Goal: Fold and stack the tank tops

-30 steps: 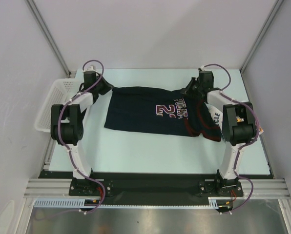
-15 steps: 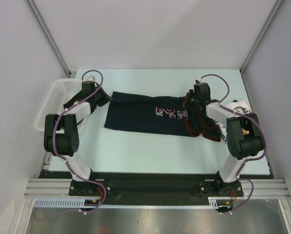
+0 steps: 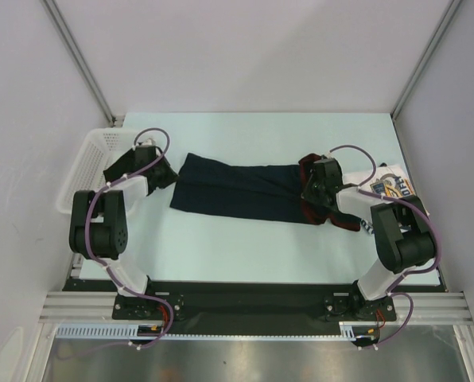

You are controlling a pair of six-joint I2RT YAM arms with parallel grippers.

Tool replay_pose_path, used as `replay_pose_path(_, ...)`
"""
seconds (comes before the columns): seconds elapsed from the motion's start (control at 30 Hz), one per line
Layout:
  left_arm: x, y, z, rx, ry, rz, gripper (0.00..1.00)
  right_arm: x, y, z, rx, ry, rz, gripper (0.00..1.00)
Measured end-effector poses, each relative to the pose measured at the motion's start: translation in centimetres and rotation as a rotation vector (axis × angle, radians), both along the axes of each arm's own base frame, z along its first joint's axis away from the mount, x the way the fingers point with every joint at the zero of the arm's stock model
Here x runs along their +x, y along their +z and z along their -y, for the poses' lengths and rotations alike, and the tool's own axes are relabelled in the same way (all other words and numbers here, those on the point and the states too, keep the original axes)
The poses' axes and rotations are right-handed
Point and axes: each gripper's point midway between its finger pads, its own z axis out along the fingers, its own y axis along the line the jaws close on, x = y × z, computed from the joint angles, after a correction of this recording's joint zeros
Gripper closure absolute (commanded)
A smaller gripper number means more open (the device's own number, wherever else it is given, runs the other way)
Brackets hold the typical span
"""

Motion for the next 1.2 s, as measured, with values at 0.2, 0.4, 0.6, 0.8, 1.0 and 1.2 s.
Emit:
replay_pose_path(0.2,-1.9,-1.1,-0.3,0.01,0.01,-0.032,0.97,-0.3,-0.6,0.3,0.009,-0.041,0.003,0.73)
replay_pose_path(0.4,-3.2,-1.7,-1.5,0.034,0.037,-0.037,0.49,-1.6,-0.9,1.1,0.004,-0.078,0.013,0.45)
replay_pose_path(0.6,-3.9,0.8,-1.5,0.036,0.044,0.044,0.23,-1.5,0.2,1.5,-0.01,-0.089,0.043,0.22)
replay_pose_path(0.8,-3.8,1.9,-2.0,0.047,0.06,0.075,0.2,-1.7,2.1,1.7,-0.019,-0.097,0.078,0.18)
replay_pose_path(1.0,-3.2,1.1,-1.4,0.049,0.035,0.055,0.23,-2.0,4.0,1.8,-0.013,-0.1,0.117,0.18)
replay_pose_path(1.2,-2.4,-1.2,0.8,0.078,-0.02,-0.007,0.29,-2.6,5.4,1.9,-0.006,-0.095,0.143,0.18)
